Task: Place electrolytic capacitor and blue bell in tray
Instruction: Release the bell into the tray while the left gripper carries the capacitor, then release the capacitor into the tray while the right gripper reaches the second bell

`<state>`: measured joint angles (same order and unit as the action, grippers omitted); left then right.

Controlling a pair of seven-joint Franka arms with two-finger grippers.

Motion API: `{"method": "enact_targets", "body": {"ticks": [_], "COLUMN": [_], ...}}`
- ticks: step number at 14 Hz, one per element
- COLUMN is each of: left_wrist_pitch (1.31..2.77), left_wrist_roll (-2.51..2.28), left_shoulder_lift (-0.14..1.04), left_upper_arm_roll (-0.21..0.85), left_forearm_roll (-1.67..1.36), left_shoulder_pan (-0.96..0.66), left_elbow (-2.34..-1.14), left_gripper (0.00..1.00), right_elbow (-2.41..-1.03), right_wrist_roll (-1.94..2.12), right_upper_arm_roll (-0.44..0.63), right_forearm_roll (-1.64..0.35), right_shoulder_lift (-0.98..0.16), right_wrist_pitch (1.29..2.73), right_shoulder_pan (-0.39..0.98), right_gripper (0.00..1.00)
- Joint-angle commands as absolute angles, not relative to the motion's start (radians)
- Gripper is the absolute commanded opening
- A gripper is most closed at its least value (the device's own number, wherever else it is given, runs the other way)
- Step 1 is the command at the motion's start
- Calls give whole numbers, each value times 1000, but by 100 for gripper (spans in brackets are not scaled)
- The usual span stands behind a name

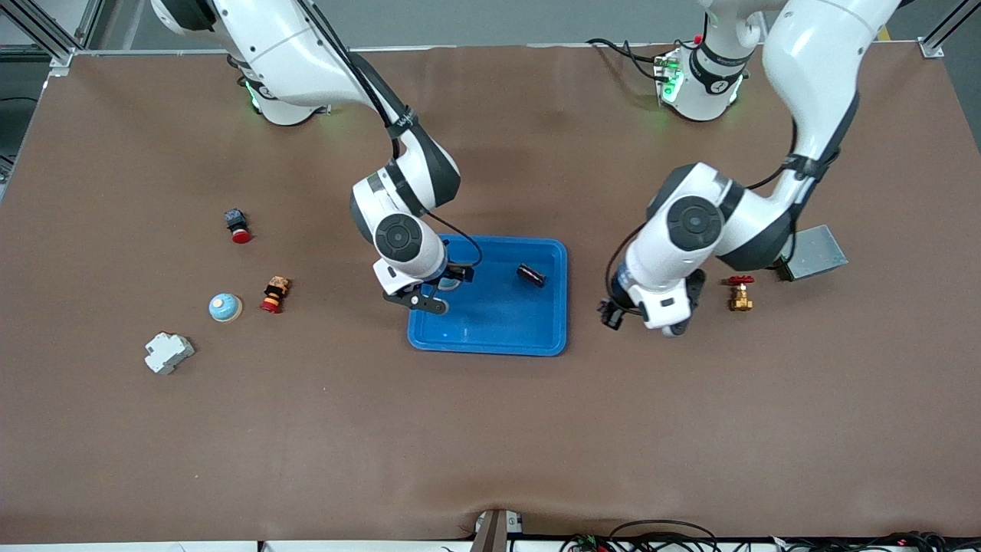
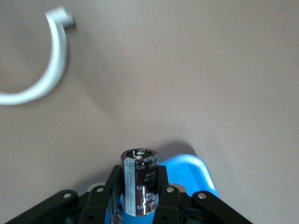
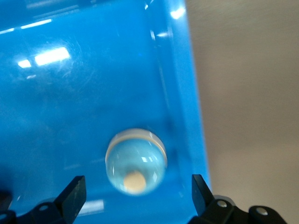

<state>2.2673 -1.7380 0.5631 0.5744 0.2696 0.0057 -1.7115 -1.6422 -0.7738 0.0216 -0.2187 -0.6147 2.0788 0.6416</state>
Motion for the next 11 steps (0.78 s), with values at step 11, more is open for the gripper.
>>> {"method": "enact_targets", "body": {"ticks": [11], "left_wrist_pitch": [2256], "left_wrist_roll": [-1828], "left_shoulder_lift": [811], "left_upper_arm_roll": [447], "left_forearm_roll": [282], "left_shoulder_pan": [-268], "left_elbow": [-1488], "left_gripper": [0], "right_elbow": [-1535], "right_wrist_roll": [18], "right_upper_arm_roll": [28], "right_forearm_roll": [-31], "right_shoulder_lift": [-373], "right_wrist_pitch": [1548], "right_shoulder_pan": [128], "right_gripper": [100]}}
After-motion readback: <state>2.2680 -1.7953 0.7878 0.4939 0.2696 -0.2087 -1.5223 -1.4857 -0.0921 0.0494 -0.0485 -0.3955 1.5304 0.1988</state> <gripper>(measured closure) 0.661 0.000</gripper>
